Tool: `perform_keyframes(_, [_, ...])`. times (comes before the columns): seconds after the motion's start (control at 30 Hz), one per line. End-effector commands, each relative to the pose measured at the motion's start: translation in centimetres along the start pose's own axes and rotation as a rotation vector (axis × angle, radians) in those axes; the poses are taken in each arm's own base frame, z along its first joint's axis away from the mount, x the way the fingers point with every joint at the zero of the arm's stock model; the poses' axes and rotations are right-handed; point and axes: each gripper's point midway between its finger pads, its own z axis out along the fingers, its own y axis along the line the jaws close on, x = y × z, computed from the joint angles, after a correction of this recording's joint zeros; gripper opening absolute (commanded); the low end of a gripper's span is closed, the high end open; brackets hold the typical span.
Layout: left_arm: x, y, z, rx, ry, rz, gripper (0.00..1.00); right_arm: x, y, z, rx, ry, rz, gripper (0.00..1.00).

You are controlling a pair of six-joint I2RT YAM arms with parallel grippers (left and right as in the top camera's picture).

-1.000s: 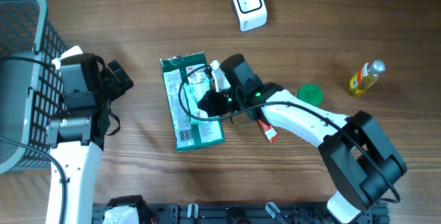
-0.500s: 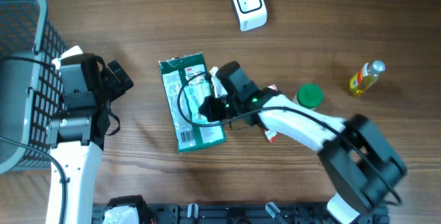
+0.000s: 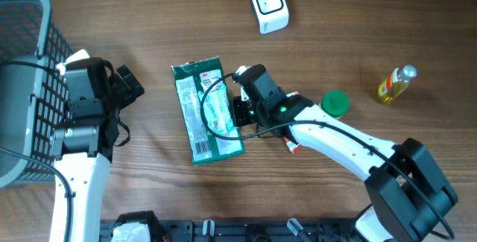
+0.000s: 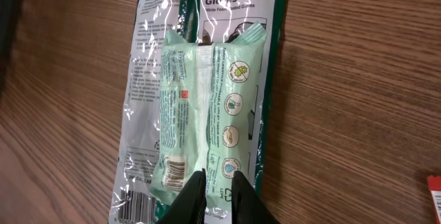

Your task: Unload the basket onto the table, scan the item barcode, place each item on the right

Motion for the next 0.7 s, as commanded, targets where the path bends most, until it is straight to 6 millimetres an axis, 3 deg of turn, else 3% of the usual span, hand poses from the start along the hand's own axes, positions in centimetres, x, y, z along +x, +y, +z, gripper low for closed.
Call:
perform_keyframes(0.0, [-0.5, 0.2, -0.2, -0.009, -0.018, 0.003, 1.0, -0.2, -0.3, 0.4, 0.016, -0.012, -0.022, 0.14])
perform_keyframes(0.1, [-0.6, 0.2, -0.2, -0.009, -0.018, 0.003, 1.0, -0.9, 0.1, 0.4, 0.002, -0.039, -0.027, 0.15])
perform_keyframes(0.2, [-0.5, 0.2, -0.2, -0.009, -0.018, 0.003, 1.0, -1.2, 0.3, 0.4, -0.005, -0.053, -0.03, 0.31])
perform_keyframes(0.33, [-0.6, 0.2, -0.2, -0.009, -0.018, 0.003, 1.0, -1.2, 0.4, 0.4, -0.012, -0.05, -0.03, 0.34])
perform_keyframes(0.37, [-0.6, 0.2, -0.2, -0.009, -0.018, 0.003, 1.0, -1.2, 0.4, 0.4, -0.013, -0.05, -0.03, 0.43])
perform_keyframes(0.53, [-0.6, 0.2, -0.2, -0.009, -0.018, 0.003, 1.0, -1.1, 0.3, 0.5, -0.014, -0.054, -0.031, 0.44])
perform_keyframes(0.67, [-0.6, 0.2, -0.2, -0.009, -0.018, 0.003, 1.0, -0.1, -1.1, 2.9, 0.016, -0.03, -0.023, 0.54])
